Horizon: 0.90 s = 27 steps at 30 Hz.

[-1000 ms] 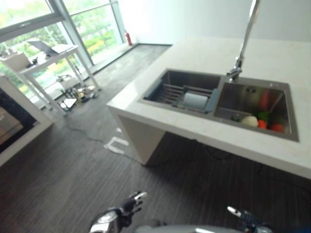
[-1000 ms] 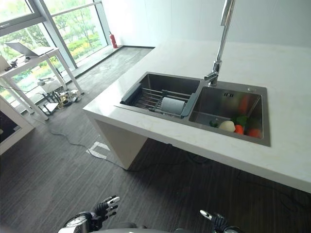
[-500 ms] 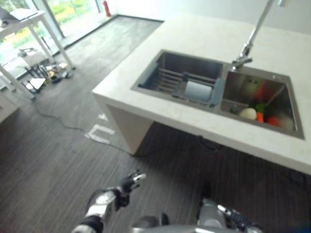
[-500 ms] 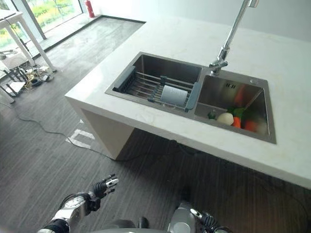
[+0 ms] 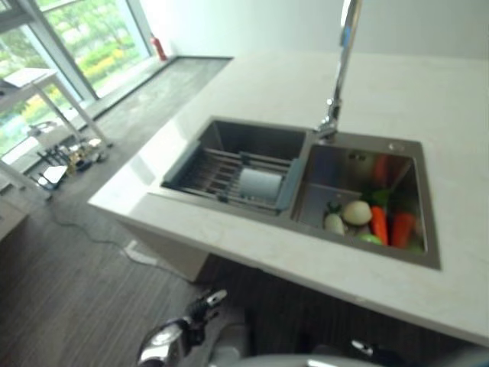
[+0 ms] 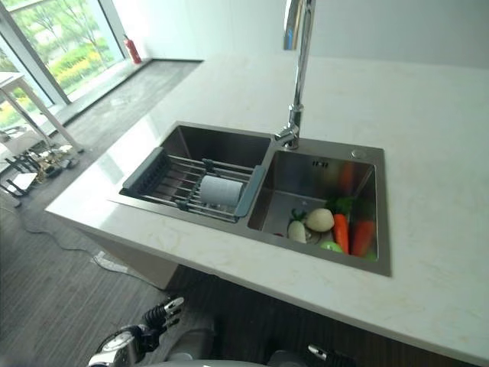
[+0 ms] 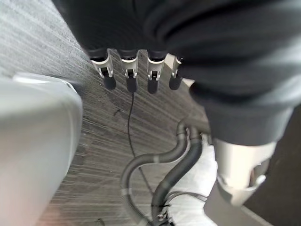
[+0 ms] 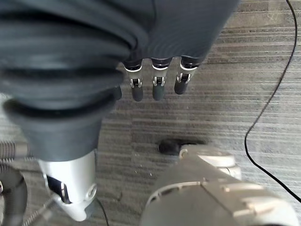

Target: Place the dishes in the dishwasher.

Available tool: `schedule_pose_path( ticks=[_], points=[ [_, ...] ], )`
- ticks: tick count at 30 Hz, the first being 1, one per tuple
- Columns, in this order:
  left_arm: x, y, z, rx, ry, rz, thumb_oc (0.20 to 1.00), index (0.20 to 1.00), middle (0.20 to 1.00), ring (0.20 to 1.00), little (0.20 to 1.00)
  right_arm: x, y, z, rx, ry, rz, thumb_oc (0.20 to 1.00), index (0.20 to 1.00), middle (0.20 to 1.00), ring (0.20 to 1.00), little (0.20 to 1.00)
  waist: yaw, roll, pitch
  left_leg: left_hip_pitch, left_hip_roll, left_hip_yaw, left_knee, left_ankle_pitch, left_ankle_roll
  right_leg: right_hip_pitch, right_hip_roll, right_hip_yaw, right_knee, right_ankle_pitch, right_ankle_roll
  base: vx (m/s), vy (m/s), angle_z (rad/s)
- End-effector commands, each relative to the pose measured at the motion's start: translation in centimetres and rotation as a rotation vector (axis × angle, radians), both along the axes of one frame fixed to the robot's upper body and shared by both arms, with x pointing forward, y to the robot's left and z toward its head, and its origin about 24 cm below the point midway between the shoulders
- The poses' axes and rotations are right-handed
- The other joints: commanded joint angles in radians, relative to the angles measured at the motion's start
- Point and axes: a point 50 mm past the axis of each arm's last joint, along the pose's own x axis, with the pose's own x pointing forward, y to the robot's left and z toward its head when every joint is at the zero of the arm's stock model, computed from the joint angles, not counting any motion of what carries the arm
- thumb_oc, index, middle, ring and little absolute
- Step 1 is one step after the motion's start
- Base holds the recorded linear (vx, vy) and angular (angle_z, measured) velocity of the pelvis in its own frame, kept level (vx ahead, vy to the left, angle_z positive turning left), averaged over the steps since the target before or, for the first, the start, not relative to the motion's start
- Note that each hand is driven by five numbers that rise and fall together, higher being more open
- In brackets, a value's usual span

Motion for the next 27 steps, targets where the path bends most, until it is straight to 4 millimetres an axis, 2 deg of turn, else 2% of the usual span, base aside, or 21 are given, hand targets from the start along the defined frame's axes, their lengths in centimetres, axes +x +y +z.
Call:
schedule_pose_path(
  ticks=[1, 6, 9, 13, 16, 17, 18, 19, 20, 21, 22, 23, 24, 25, 27],
  points=[
    [2.9, 0.3, 1.6, 0.022, -0.127, -0.020, 1.000, 1.000, 1.000, 1.000, 1.000, 0.3, -0.5, 0.3, 0.003, -0.054, -0.058, 1.000, 1.000, 1.000, 1.000, 1.000, -0.018, -0.006, -0.001, 0.198, -0.057, 0.016, -0.022, -0.055, 0.058, -0.028, -0.140, 0.032, 0.116, -0.047, 0.154, 0.12, 0.167, -0.14],
    [2.9, 1.8, 1.6, 0.085, -0.110, 0.014, 1.000, 1.000, 1.000, 1.000, 1.000, -1.2, 0.5, -0.4, 0.020, 0.016, -0.029, 1.000, 1.000, 1.000, 1.000, 1.000, -0.017, -0.004, -0.029, 0.241, -0.072, 0.046, -0.083, -0.067, 0.081, -0.037, -0.183, 0.026, 0.048, 0.006, 0.198, 0.03, 0.103, -0.13],
    [2.6, 2.3, 1.4, 0.093, -0.082, 0.042, 1.000, 1.000, 1.000, 1.000, 1.000, -1.4, 0.5, -0.4, 0.015, 0.042, -0.037, 1.000, 1.000, 1.000, 1.000, 1.000, -0.013, -0.009, -0.038, 0.238, -0.067, 0.068, -0.079, -0.076, 0.084, -0.031, -0.191, 0.025, 0.018, 0.019, 0.207, -0.01, 0.012, -0.06],
    [1.1, 3.2, 0.7, 0.105, -0.022, 0.062, 1.000, 1.000, 1.000, 1.000, 1.000, -2.0, 0.0, -0.4, 0.004, 0.058, -0.051, 1.000, 1.000, 1.000, 1.000, 1.000, 0.000, -0.019, -0.057, 0.258, -0.053, 0.097, -0.101, -0.076, 0.077, -0.004, -0.198, -0.003, -0.025, 0.036, 0.220, 0.01, -0.032, -0.17],
    [-0.8, 4.0, 0.0, 0.080, 0.081, 0.087, 1.000, 1.000, 1.000, 1.000, 1.000, -2.3, -0.5, -0.3, 0.002, 0.061, -0.076, 1.000, 1.000, 1.000, 1.000, 1.000, 0.004, -0.015, -0.068, 0.279, -0.047, 0.115, -0.112, -0.078, 0.074, 0.020, -0.204, -0.028, -0.042, 0.036, 0.225, 0.02, -0.012, -0.18],
    [-1.7, 4.9, -0.2, 0.076, 0.136, 0.117, 1.000, 1.000, 1.000, 1.000, 1.000, -2.5, -1.0, -0.2, -0.004, 0.063, -0.094, 1.000, 1.000, 1.000, 1.000, 1.000, 0.003, -0.010, -0.071, 0.287, -0.046, 0.119, -0.117, -0.078, 0.072, 0.027, -0.206, -0.035, -0.047, 0.036, 0.226, 0.02, 0.018, -0.11],
    [-2.3, 6.2, -0.1, 0.079, 0.170, 0.159, 1.000, 1.000, 1.000, 1.000, 1.000, -2.6, -1.3, -0.1, -0.011, 0.065, -0.109, 1.000, 1.000, 1.000, 1.000, 1.000, 0.002, -0.005, -0.074, 0.293, -0.045, 0.122, -0.122, -0.078, 0.070, 0.033, -0.208, -0.040, -0.052, 0.037, 0.228, 0.03, 0.037, 0.02],
    [-3.0, 8.4, 0.5, 0.090, 0.213, 0.230, 1.000, 1.000, 1.000, 1.000, 1.000, -2.8, -2.0, 0.2, -0.023, 0.067, -0.130, 1.000, 1.000, 1.000, 1.000, 1.000, 0.002, 0.002, -0.076, 0.301, -0.046, 0.125, -0.127, -0.079, 0.069, 0.040, -0.210, -0.048, -0.057, 0.038, 0.230, 0.03, 0.056, 0.03],
    [-3.8, 12.4, 2.0, 0.155, 0.230, 0.355, 1.000, 1.000, 1.000, 1.000, 1.000, -3.3, -3.0, 0.5, -0.042, 0.074, -0.152, 1.000, 1.000, 1.000, 1.000, 1.000, 0.003, 0.013, -0.080, 0.306, -0.049, 0.125, -0.130, -0.081, 0.069, 0.044, -0.214, -0.058, -0.062, 0.040, 0.234, 0.02, 0.054, -0.02],
    [-4.0, 14.2, 3.0, 0.193, 0.236, 0.387, 1.000, 1.000, 1.000, 1.000, 1.000, -3.5, -3.4, 0.6, -0.049, 0.076, -0.161, 1.000, 1.000, 1.000, 1.000, 1.000, 0.005, 0.017, -0.081, 0.307, -0.049, 0.124, -0.131, -0.081, 0.069, 0.043, -0.217, -0.061, -0.062, 0.040, 0.236, 0.01, 0.047, -0.02],
    [-4.2, 16.8, 4.5, 0.277, 0.238, 0.443, 1.000, 1.000, 1.000, 1.000, 1.000, -3.9, -3.8, 0.7, -0.059, 0.081, -0.176, 1.000, 1.000, 1.000, 1.000, 1.000, 0.008, 0.023, -0.082, 0.308, -0.050, 0.121, -0.133, -0.081, 0.069, 0.044, -0.220, -0.067, -0.063, 0.042, 0.238, 0.00, 0.034, -0.01],
    [-4.8, 20.5, 7.2, 0.398, 0.225, 0.516, 1.000, 1.000, 1.000, 1.000, 1.000, -4.5, -4.2, 0.8, -0.072, 0.085, -0.200, 1.000, 1.000, 1.000, 1.000, 1.000, 0.016, 0.033, -0.086, 0.306, -0.052, 0.113, -0.136, -0.080, 0.069, 0.043, -0.223, -0.072, -0.068, 0.046, 0.242, 0.00, 0.000, 0.00],
    [-5.1, 23.0, 9.4, 0.506, 0.204, 0.577, 1.000, 1.000, 1.000, 1.000, 1.000, -4.8, -4.4, 0.9, -0.077, 0.086, -0.224, 1.000, 1.000, 1.000, 1.000, 1.000, 0.022, 0.039, -0.088, 0.305, -0.055, 0.106, -0.139, -0.079, 0.070, 0.043, -0.226, -0.076, -0.073, 0.050, 0.246, 0.00, 0.000, 0.00],
    [-5.7, 27.3, 14.6, 0.677, 0.147, 0.641, 1.000, 1.000, 1.000, 1.000, 1.000, -5.4, -4.6, 0.9, -0.082, 0.086, -0.260, 1.000, 1.000, 1.000, 1.000, 1.000, 0.034, 0.051, -0.094, 0.302, -0.058, 0.099, -0.142, -0.078, 0.071, 0.042, -0.232, -0.085, -0.079, 0.058, 0.251, 0.00, 0.000, 0.00],
    [-5.7, 30.0, 19.1, 0.836, 0.080, 0.700, 1.000, 1.000, 1.000, 1.000, 1.000, -5.8, -4.6, 0.9, -0.082, 0.087, -0.284, 1.000, 1.000, 1.000, 1.000, 1.000, 0.045, 0.060, -0.096, 0.297, -0.061, 0.095, -0.143, -0.076, 0.070, 0.039, -0.238, -0.094, -0.081, 0.066, 0.253, 0.00, -0.006, 0.04]
  ],
)
